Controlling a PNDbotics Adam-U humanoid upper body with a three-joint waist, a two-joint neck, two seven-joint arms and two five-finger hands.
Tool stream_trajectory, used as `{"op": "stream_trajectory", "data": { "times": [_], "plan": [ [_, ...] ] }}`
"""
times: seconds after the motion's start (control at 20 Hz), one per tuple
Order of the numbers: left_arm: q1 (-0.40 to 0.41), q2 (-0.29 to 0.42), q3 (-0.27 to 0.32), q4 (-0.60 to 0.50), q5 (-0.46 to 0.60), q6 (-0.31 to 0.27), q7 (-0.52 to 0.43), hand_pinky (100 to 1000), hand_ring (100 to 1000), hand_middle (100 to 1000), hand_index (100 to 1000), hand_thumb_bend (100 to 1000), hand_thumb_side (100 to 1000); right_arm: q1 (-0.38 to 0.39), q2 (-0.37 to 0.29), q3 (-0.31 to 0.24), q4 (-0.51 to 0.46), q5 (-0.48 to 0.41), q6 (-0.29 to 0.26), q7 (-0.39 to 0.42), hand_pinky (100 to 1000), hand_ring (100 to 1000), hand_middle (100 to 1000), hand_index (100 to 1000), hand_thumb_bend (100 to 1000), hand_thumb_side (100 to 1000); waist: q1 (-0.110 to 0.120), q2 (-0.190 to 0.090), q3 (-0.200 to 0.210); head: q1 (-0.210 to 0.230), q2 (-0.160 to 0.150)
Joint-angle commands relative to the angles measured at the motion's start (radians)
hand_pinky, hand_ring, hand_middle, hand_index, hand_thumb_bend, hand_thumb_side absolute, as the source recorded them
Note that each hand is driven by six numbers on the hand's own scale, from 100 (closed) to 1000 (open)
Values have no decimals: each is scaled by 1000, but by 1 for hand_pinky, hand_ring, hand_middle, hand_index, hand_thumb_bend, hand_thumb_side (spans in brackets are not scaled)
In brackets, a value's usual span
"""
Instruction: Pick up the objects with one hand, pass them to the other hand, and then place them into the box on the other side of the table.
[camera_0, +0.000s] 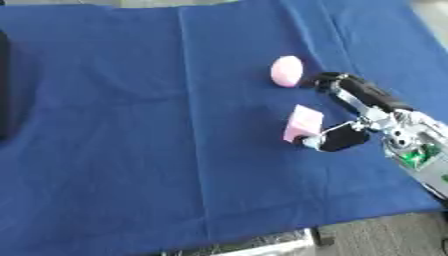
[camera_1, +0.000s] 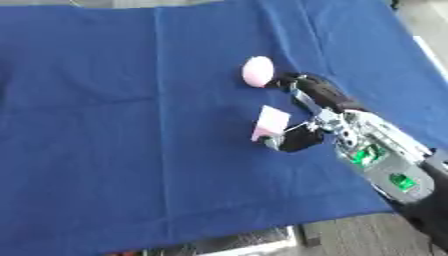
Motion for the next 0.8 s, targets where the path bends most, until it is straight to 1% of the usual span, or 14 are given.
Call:
{"op": "stream_trajectory", "data": {
  "times": [0.05, 0.3, 0.6, 0.8],
  "plan": [
    [-8, 19, 8, 0, -7, -2, -3, 965, 796, 785, 795, 100, 590, -15, -36, -17, -12, 16, 10, 32, 810, 846, 818, 863, 575, 228, 5, -15, 0, -7, -2],
    [-6, 14, 6, 9, -13, -2, -7, 964, 797, 785, 795, 100, 592, -21, -35, -18, -12, 29, 30, 63, 807, 842, 783, 860, 576, 237, 8, -13, 2, -12, -2],
    [-3, 9, 4, 13, -19, -4, -10, 962, 797, 785, 794, 100, 592, -25, -33, -19, -12, 44, 65, 51, 804, 833, 763, 860, 565, 234, 12, -9, 7, -20, -2],
    [-2, 8, 5, 13, -21, -5, -12, 962, 797, 785, 794, 100, 592, -24, -32, -16, -12, 53, 86, 60, 806, 830, 747, 857, 562, 239, 13, -5, 9, -22, -2]
  ]
}}
